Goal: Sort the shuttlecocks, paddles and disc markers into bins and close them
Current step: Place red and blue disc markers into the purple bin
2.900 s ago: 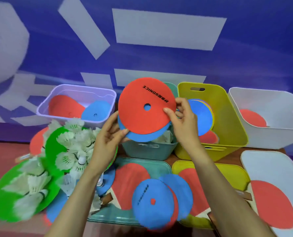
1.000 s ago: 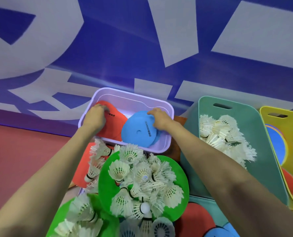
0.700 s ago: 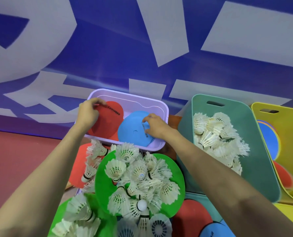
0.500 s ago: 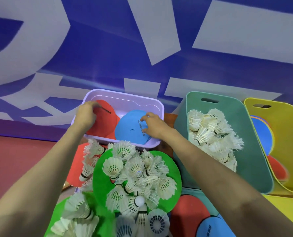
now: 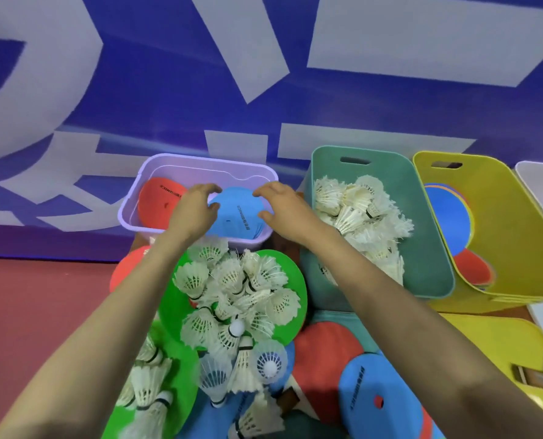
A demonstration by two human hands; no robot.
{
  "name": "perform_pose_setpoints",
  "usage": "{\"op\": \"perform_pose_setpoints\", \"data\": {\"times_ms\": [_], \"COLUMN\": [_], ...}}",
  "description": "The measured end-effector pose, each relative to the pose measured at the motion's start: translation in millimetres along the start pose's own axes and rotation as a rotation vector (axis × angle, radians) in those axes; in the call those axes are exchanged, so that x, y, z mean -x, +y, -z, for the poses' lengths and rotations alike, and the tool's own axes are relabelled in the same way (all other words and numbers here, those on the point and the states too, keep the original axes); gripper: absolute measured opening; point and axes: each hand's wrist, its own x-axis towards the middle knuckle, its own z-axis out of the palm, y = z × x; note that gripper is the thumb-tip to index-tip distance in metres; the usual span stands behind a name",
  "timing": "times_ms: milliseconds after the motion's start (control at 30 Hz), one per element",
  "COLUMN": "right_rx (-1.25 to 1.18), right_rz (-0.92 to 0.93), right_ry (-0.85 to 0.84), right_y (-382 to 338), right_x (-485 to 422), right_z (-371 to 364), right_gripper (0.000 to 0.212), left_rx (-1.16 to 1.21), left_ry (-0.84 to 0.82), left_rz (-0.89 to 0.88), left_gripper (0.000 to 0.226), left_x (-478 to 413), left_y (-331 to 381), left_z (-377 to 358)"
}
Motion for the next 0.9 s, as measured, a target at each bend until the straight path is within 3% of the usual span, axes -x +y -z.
{"op": "perform_pose_setpoints", "data": {"times_ms": [200, 433, 567, 767, 900], "right_rx": [-0.020, 0.030, -0.031, -0.192, -0.197], "right_rz": [0.034, -0.098, -0.223, -0.596, -0.600], "right_ry": [0.279, 0.384, 0.299, -0.021, -0.234], "right_y": [38.6, 109.7, 149.5, 213.9, 222.5], "right_x": [122.1, 278.8, 353.1, 395.9, 390.0], "right_z": [52.5, 80.4, 72.4, 22.9, -18.4], "right_gripper": [0.037, 0.031, 0.034, 0.046, 0.051], "left_rx": [0.216, 0.385, 0.326, -0.017, -0.301], "left_ry": [0.149, -0.032, -0.215, -0.568, -0.659], "left_rz": [-0.227, -0.402, -0.429, -0.210, -0.103], "left_gripper": [0.029, 0.027, 0.027, 0.057, 0.076], "left_x": [86.7, 171.0, 213.0, 246.0, 258.3], "left_y": [117.0, 218.1, 249.1, 249.3, 245.3], "left_z": [-26.7, -95.6, -148.1, -228.5, -260.5]}}
